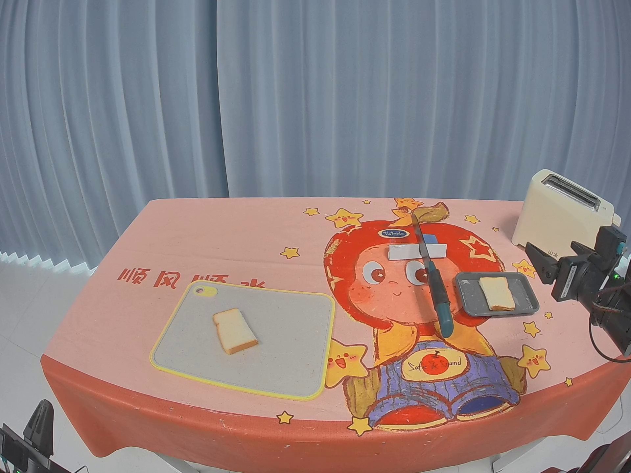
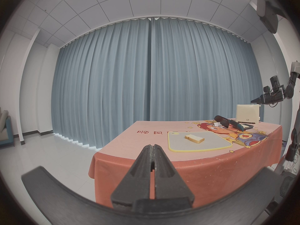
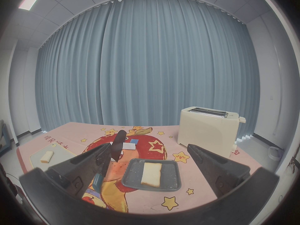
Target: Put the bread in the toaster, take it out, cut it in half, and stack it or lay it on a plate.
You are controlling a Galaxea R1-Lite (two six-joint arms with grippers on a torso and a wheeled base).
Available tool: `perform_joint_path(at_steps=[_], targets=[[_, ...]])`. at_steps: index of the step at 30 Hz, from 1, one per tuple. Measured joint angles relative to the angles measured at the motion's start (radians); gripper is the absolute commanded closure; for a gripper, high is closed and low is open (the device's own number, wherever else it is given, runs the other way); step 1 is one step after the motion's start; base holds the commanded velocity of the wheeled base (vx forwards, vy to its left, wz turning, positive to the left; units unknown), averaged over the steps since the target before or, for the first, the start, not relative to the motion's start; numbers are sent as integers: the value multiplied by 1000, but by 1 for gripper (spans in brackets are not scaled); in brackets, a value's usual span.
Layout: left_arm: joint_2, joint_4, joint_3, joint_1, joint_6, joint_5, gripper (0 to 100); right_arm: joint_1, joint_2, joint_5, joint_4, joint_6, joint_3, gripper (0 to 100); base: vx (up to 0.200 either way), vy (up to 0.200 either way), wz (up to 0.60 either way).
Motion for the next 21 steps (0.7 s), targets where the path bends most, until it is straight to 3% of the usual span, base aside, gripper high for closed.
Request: perform_joint_path(at_steps=[9, 15, 21], targets=[[0, 0, 0, 0, 0, 0, 100, -72, -36, 18, 0, -11, 8, 0, 0, 0, 0], [0, 0, 0, 0, 0, 0, 100, -74, -64, 56, 0, -24, 32, 0, 0, 0, 0], [0, 0, 0, 0, 0, 0, 100, -75, -97, 64, 0, -45, 72, 0, 0, 0, 0]])
